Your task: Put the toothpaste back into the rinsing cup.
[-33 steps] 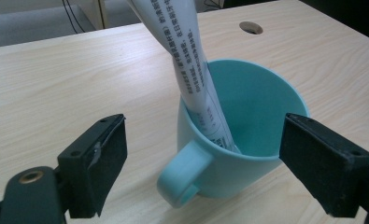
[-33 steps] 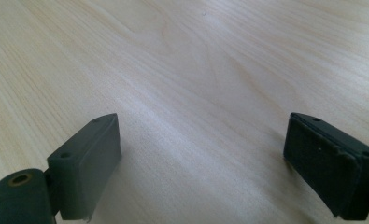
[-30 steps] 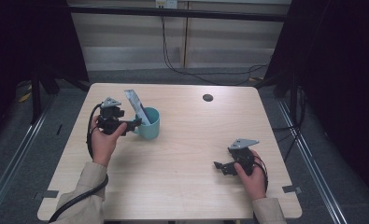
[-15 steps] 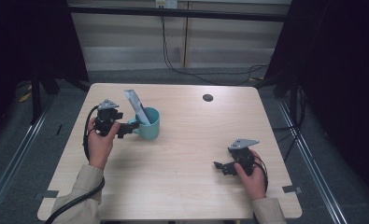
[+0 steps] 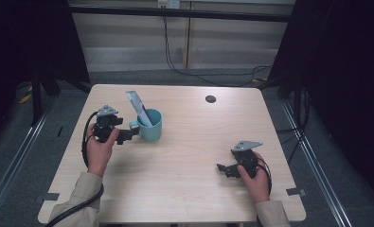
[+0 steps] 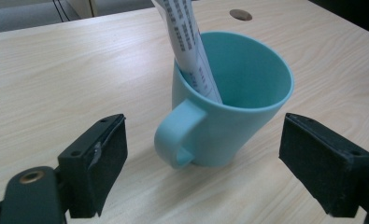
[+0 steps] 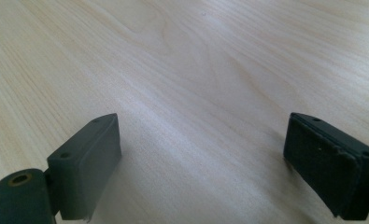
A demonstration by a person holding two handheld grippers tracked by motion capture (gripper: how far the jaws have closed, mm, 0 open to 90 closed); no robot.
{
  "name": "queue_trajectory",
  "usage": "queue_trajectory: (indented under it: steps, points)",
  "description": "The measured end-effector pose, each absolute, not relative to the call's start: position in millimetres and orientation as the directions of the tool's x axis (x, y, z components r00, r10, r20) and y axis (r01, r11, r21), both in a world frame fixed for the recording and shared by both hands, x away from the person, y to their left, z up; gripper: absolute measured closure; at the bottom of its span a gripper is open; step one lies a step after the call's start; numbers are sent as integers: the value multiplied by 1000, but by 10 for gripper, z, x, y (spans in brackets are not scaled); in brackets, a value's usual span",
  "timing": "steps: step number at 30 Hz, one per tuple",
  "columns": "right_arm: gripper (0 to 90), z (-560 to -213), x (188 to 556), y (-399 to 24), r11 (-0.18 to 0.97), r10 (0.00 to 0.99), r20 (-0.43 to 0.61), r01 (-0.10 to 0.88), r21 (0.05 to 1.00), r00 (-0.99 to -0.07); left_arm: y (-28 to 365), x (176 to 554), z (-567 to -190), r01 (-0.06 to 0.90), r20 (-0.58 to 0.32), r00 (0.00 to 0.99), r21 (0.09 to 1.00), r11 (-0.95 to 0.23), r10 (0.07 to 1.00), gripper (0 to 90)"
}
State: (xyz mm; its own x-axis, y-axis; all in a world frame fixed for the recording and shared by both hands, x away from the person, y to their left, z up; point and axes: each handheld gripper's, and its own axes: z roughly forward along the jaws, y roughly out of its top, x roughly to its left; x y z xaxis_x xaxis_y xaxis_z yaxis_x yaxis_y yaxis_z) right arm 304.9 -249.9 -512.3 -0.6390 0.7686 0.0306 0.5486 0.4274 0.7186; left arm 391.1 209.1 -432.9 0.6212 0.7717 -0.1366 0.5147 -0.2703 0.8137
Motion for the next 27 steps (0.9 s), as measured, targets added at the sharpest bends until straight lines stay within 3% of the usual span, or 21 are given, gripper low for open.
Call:
queue_trajectory:
  steps: [27]
  points:
    - [105, -5122, 3048, -2499, 426, 769, 33, 551, 718, -638, 2229, 3663, -4665, 543, -145, 624, 787, -292, 768, 154]
